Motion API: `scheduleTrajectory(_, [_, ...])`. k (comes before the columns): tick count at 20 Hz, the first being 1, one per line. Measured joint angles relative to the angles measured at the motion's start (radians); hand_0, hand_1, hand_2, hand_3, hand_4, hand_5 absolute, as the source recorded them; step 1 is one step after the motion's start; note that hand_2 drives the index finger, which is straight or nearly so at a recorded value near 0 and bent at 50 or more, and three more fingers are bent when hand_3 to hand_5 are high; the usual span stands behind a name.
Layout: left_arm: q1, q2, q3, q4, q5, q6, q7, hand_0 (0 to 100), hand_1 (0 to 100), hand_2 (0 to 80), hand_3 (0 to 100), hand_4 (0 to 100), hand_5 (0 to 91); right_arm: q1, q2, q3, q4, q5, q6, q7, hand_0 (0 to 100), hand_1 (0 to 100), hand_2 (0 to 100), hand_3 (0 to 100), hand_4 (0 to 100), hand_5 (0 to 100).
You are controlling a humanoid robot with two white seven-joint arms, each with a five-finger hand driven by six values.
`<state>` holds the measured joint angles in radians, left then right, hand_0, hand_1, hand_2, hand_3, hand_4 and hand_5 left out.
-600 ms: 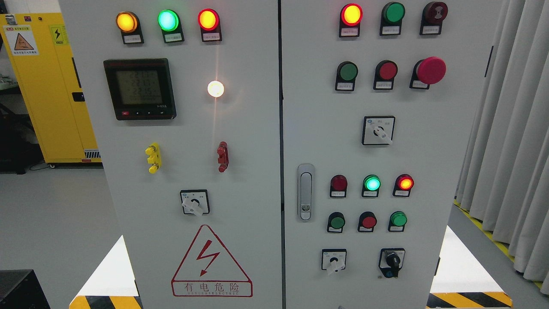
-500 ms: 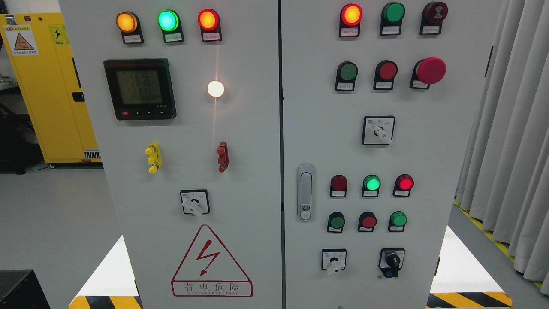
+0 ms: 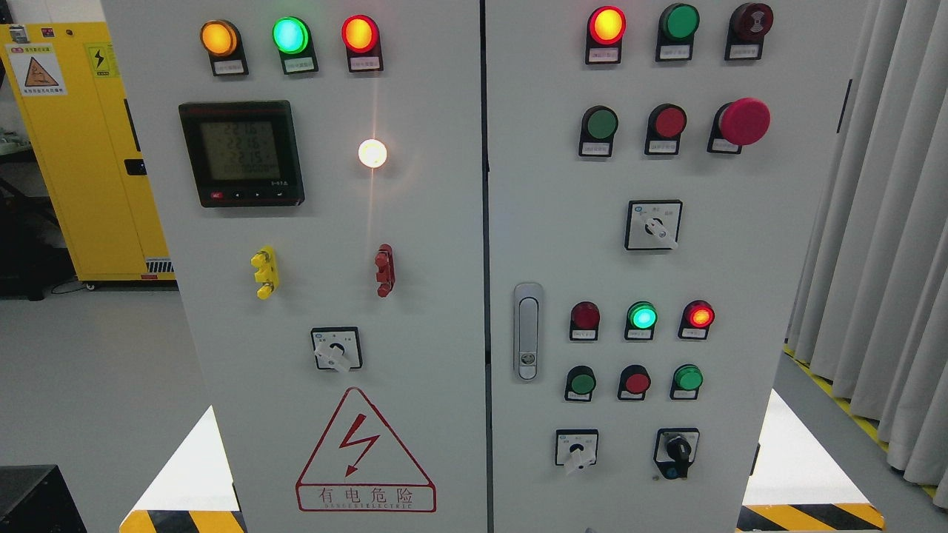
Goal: Press green start button
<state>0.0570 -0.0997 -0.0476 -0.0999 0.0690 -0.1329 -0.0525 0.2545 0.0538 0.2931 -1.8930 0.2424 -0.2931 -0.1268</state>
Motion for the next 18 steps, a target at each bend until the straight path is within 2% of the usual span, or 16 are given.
scheduleTrajectory(3, [0.000,0.000,0.000,0.000,0.000,0.000,0.000,12,56,0.0,0,0,0.0,0.000,0.000,-0.001,0.000,0.000,0.000,0.000,33,55,0,13,16,14])
scheduleTrajectory(5, [0.000,0.000,0.000,0.000,0.000,0.000,0.000,12,56,0.0,0,0,0.0,0.000,0.000,-0.002,0.001,0.003,0.001,-0.002,31,62,0,19,25,19])
scheduleTrajectory(6, [0.000,0.000,0.000,0.000,0.000,0.000,0.000,12,56,0.0,0,0,0.0,0.000,0.000,-0.003,0.001,0.006,0.003,-0.003,33,69,0,28,34,26])
scheduleTrajectory(8, [0.000,0.000,0.000,0.000,0.000,0.000,0.000,12,56,0.0,0,0,0.0,-0.004,0.000,-0.010,0.004,0.033,0.005,-0.004,34,72,0,32,39,29])
scheduleTrajectory(9, [0.000,0.000,0.000,0.000,0.000,0.000,0.000,12,56,0.0,0,0,0.0,-0.008,0.000,-0.016,0.006,0.060,0.005,-0.005,38,77,0,37,46,34])
scheduleTrajectory(10, [0.000,0.000,0.000,0.000,0.000,0.000,0.000,12,56,0.0,0,0,0.0,-0.015,0.000,-0.024,0.008,0.101,0.005,-0.001,42,79,0,44,56,44])
scheduleTrajectory(12, [0.000,0.000,0.000,0.000,0.000,0.000,0.000,12,56,0.0,0,0,0.0,-0.027,0.000,-0.042,0.012,0.200,-0.001,-0.012,44,82,0,54,67,56])
scheduleTrajectory(13, [0.000,0.000,0.000,0.000,0.000,0.000,0.000,12,56,0.0,0,0,0.0,-0.034,-0.001,-0.051,0.014,0.249,-0.009,-0.023,46,84,0,67,79,74])
scheduleTrajectory(14, [0.000,0.000,0.000,0.000,0.000,0.000,0.000,12,56,0.0,0,0,0.0,-0.044,-0.001,-0.062,0.015,0.308,-0.019,-0.027,47,85,0,67,79,75])
scheduleTrajectory(15, [0.000,0.000,0.000,0.000,0.000,0.000,0.000,12,56,0.0,0,0,0.0,-0.054,-0.001,-0.074,0.016,0.359,-0.027,-0.031,49,87,0,74,87,83])
scheduleTrajectory(18, [0.000,0.000,0.000,0.000,0.000,0.000,0.000,12,56,0.0,0,0,0.0,-0.091,-0.002,-0.111,0.020,0.519,-0.044,-0.038,50,88,0,78,91,88])
